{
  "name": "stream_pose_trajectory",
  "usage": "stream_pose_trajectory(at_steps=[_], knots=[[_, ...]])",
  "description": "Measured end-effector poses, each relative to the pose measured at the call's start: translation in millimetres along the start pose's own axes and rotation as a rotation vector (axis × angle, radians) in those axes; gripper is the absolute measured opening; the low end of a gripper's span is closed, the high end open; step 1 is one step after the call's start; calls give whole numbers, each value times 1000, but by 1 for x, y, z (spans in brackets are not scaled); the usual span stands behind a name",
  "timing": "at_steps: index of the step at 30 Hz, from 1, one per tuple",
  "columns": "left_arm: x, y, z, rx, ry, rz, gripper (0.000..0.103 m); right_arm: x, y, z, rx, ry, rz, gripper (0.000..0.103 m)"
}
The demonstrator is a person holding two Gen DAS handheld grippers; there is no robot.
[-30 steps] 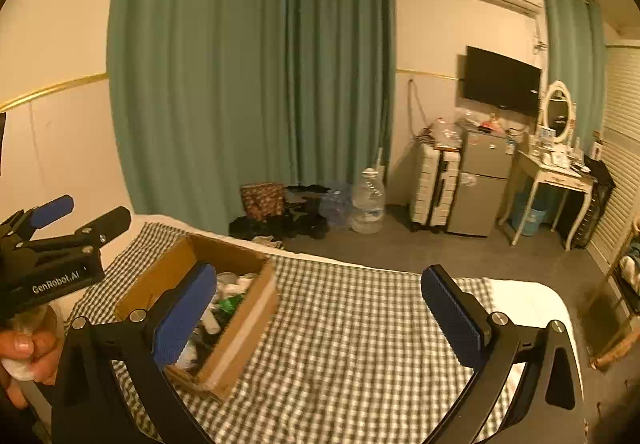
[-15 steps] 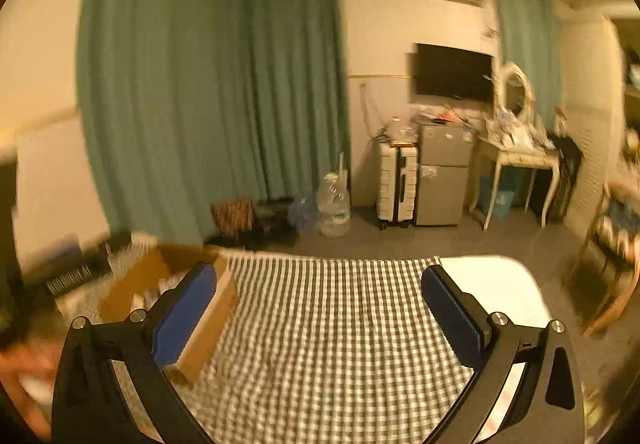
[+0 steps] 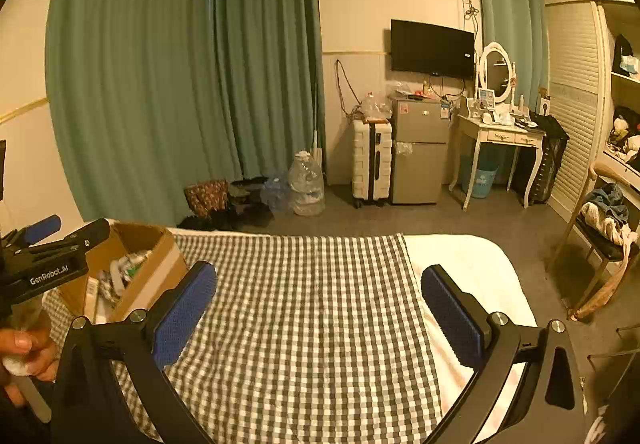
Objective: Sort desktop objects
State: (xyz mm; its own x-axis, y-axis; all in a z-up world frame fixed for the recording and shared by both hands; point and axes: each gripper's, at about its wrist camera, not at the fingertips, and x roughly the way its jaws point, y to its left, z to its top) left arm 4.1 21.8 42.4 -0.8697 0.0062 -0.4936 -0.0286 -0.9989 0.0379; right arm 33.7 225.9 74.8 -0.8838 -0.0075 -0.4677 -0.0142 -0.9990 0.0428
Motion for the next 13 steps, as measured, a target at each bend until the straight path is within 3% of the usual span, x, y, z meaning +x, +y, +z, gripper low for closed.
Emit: stream_pose_trajectory(at_steps=[13], knots=[[31,-31,-25,54,71,-8,103,41,-24,-23,60,68,11,103]])
